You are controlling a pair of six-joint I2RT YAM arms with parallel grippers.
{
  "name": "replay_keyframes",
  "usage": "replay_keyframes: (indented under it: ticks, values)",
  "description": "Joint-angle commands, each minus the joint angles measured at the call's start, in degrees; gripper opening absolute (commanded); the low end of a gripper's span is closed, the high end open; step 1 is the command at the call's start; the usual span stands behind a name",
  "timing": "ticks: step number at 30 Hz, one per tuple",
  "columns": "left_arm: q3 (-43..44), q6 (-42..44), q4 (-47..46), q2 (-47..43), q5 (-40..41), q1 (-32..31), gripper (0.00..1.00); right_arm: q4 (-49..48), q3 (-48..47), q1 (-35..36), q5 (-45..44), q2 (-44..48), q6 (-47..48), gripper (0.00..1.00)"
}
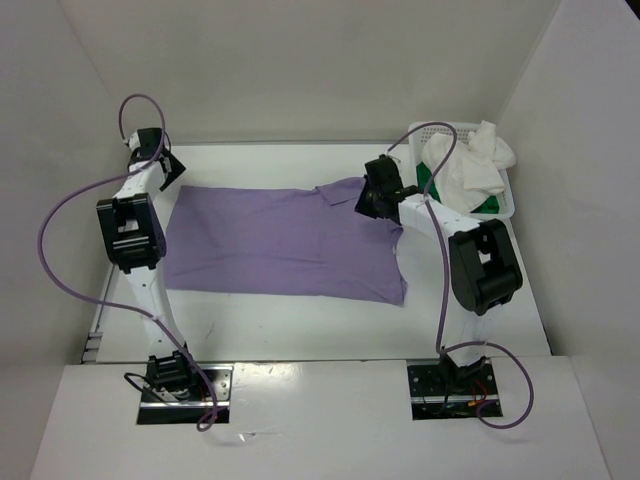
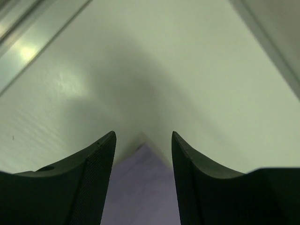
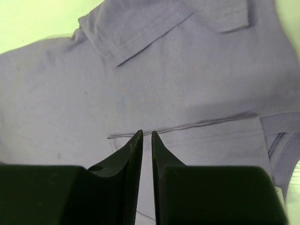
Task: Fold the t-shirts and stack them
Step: Pick up the 1/3-folded T-shirt from the center of the board.
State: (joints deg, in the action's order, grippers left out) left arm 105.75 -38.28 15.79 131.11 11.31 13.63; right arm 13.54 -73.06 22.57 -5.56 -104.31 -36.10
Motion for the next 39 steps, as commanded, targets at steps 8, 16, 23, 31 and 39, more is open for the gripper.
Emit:
replay_keyframes:
  ticks: [8,16,23,31,39]
  values:
    - [9.40,3.74,3.90,6.88,2.32,0.17,0.56,-2.20,-0.16,-2.26,1.61,2.71,0.85,0.19]
    - [2.45,6.03,-0.14,5.56,-1.20,0.17,0.55,-2.73,-0.16,-2.26,1.61,1.57,0.33,0.23]
    - [3.05,6.03,-0.76,7.23,-3.14,0.17,0.56,-2.73,-0.16,-2.26,1.61,1.04,0.33,0.23]
    - [-0.28,6.03,-2.43,5.65,-3.93,-0.88,0.43,-2.73,0.37,-2.88,0.99,1.57,0.33,0.27]
    - [-1.60,8.39,-2.43,4.95,-3.58,-1.41,0.44,-2.73,-1.47,-4.11,0.99,0.52,0.33,0.31]
